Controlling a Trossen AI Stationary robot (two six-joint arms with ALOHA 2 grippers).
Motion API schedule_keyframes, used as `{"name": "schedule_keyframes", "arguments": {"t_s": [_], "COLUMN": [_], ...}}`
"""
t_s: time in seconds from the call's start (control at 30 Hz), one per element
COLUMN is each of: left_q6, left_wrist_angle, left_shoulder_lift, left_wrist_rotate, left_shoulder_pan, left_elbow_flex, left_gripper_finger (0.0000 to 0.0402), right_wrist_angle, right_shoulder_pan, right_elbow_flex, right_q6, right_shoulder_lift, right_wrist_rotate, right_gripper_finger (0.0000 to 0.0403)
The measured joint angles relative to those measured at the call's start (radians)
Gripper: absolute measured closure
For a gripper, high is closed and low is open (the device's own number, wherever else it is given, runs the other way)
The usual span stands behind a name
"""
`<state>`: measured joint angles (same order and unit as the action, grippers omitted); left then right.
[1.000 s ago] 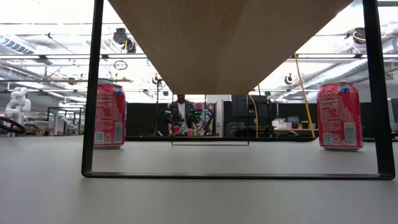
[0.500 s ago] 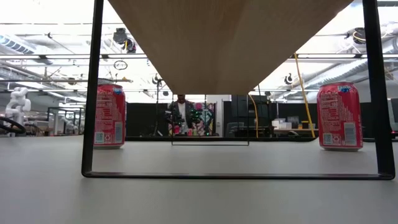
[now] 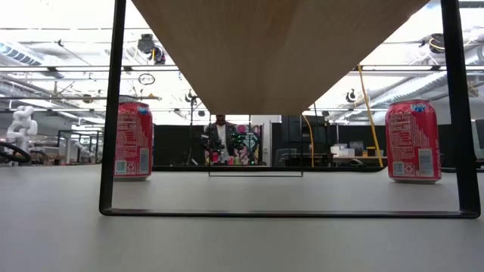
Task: Place canned beverage on shelf
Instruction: Put the bottom right white blue soda can on the shelf
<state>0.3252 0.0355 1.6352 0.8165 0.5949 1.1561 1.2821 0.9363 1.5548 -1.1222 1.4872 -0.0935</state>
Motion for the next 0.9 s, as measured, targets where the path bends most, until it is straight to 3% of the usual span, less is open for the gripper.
{"name": "schedule_keyframes", "arguments": {"t_s": [0.3, 0.53, 0.9], "left_q6": [0.013, -0.079, -0.26], "left_wrist_angle": [-0.116, -0.264, -0.407], "left_shoulder_lift": [0.0, 0.0, 0.006], "left_wrist_rotate": [-0.002, -0.077, -0.106], "left_shoulder_pan": [-0.024, -0.026, -0.007], "left_elbow_flex": [0.0, 0.0, 0.0], "left_gripper_finger": [0.0261, 0.0258, 0.0181], "right_wrist_angle": [0.003, 0.008, 0.051], "right_shoulder_pan": [0.0, -0.001, -0.001], "right_elbow_flex": [0.201, 0.335, 0.396], "right_q6": [0.193, 0.392, 0.667], "right_shoulder_lift": [0.0, 0.0, -0.001], "right_wrist_rotate": [0.129, 0.315, 0.678], "right_gripper_finger": [0.0205, 0.0205, 0.0204]}}
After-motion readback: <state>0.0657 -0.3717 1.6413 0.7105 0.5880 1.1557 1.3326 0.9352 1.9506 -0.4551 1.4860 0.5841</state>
